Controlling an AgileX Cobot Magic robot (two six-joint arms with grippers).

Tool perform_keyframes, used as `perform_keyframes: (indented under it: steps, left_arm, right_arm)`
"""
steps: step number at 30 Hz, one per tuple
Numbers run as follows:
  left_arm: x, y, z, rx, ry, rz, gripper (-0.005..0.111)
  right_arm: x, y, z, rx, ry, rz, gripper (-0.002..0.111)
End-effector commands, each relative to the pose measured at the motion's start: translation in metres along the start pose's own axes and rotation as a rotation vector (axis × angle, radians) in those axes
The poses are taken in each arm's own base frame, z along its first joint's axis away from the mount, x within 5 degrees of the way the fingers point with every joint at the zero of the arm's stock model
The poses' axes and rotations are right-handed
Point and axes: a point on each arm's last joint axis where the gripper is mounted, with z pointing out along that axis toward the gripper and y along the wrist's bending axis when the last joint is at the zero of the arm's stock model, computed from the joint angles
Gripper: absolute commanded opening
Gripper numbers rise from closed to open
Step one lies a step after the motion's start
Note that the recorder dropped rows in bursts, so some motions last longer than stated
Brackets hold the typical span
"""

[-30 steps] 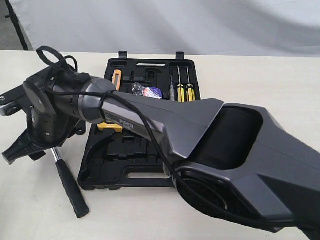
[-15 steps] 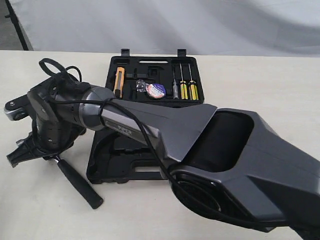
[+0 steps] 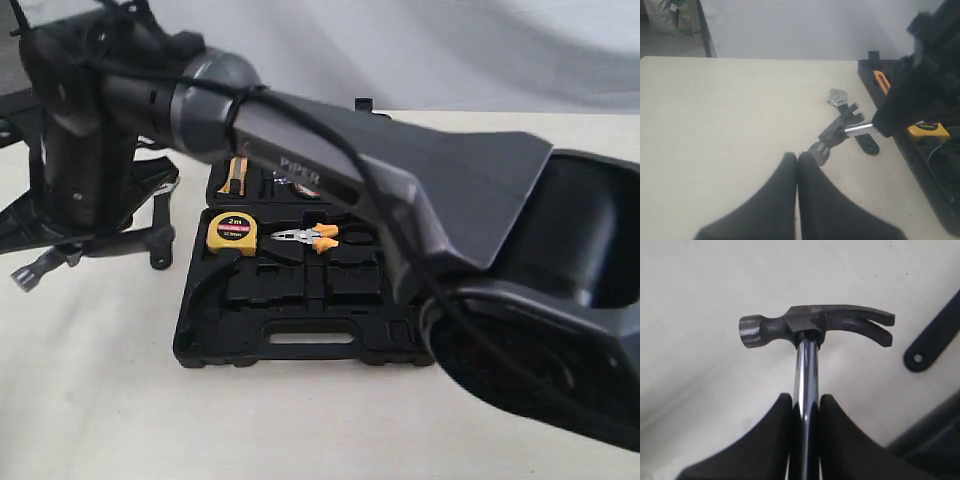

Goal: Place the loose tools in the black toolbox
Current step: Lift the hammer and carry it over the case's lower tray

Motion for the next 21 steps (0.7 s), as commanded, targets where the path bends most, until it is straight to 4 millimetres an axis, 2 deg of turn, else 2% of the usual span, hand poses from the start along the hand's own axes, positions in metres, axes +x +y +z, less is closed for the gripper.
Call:
perform_keyframes:
  steps: [1, 3, 7, 12, 16, 21]
  left_arm:
    - [0.002, 0.0, -0.001, 0.014, -0.007, -0.022, 0.001]
    - [0.002, 0.0, -0.001, 0.014, -0.007, -0.022, 0.001]
    - [0.002, 0.0, -0.001, 0.014, -0.007, -0.022, 0.001]
    - [0.002, 0.0, -0.001, 0.014, -0.007, -0.022, 0.001]
    - [0.002, 0.0, -0.001, 0.014, -0.007, -0.022, 0.001]
    - [0.002, 0.0, -0.001, 0.014, -0.007, -0.022, 0.001]
  right_arm:
    - [0.0, -0.027, -0.032, 0.032, 0.057, -0.095, 0.0]
    - [-0.002, -0.036, -0.04, 0.033, 0.045, -0.155, 0.0]
    - [0.007, -0.05, -0.057, -0.006, 0.064, -0.264, 0.0]
    - [0.036, -0.072, -0.085, -0.114, 0.096, -0.403, 0.0]
    - [0.06, -0.095, -0.08, -0.214, 0.053, -0.451, 0.0]
    - [0.084, -0.112, -0.051, -0.259, 0.048, -0.528, 0.0]
